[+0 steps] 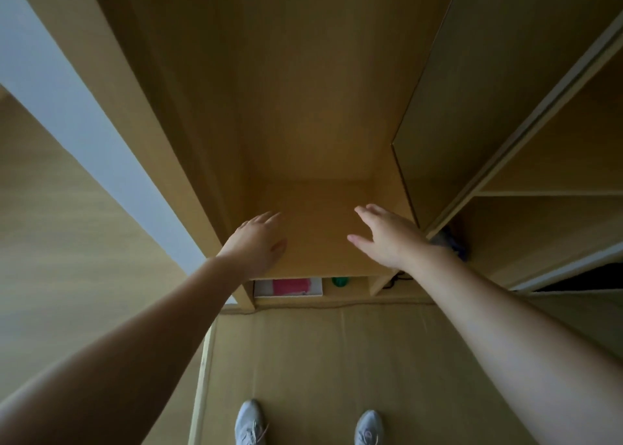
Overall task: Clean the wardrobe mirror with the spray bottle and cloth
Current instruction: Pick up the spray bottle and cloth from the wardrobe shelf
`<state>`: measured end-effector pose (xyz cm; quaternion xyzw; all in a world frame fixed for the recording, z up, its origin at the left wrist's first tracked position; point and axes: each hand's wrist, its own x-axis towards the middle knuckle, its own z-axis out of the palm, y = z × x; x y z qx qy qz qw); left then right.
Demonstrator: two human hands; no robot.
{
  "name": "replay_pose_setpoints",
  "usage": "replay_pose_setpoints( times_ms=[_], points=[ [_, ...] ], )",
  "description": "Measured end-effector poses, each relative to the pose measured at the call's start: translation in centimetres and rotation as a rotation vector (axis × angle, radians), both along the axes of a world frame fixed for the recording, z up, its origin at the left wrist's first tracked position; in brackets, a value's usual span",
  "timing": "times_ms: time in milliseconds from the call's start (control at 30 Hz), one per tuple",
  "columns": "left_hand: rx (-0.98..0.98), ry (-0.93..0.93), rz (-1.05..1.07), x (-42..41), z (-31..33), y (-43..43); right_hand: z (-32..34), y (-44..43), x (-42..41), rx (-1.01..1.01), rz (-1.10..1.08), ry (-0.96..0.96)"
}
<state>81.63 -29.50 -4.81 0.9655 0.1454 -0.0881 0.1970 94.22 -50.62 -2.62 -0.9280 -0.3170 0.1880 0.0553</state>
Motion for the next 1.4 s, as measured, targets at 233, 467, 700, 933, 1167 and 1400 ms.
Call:
replay_pose_setpoints(
  times_ms=[233,467,700,933,1167,1400],
  points=[
    [-0.001,0.002,0.096,1.4,-5.5,-2.9,-5.6,-1.0,3.7,-0.007,0.125,0.068],
    [0.044,0.019,-0.003,1.0,-19.4,-2.8,-19.3,-0.6,3.0,-0.004,0.142,0.12],
    [0.021,0.033,-0.041,-0.7,-35.2,-2.2,-35.2,-0.2,0.2,0.003,0.15,0.172],
    [0.043,0.051,-0.102,0.8,-50.4,-1.6,-50.0,-0.1,1.1,0.001,0.124,0.127],
    [0.072,0.017,-0.12,4.6,-61.7,-1.4,-62.1,-0.8,4.5,-0.007,0.079,0.054],
    [0.056,-0.102,-0.117,8.1,-65.5,-2.2,-67.1,-2.1,6.8,0.012,0.016,-0.017]
  ],
)
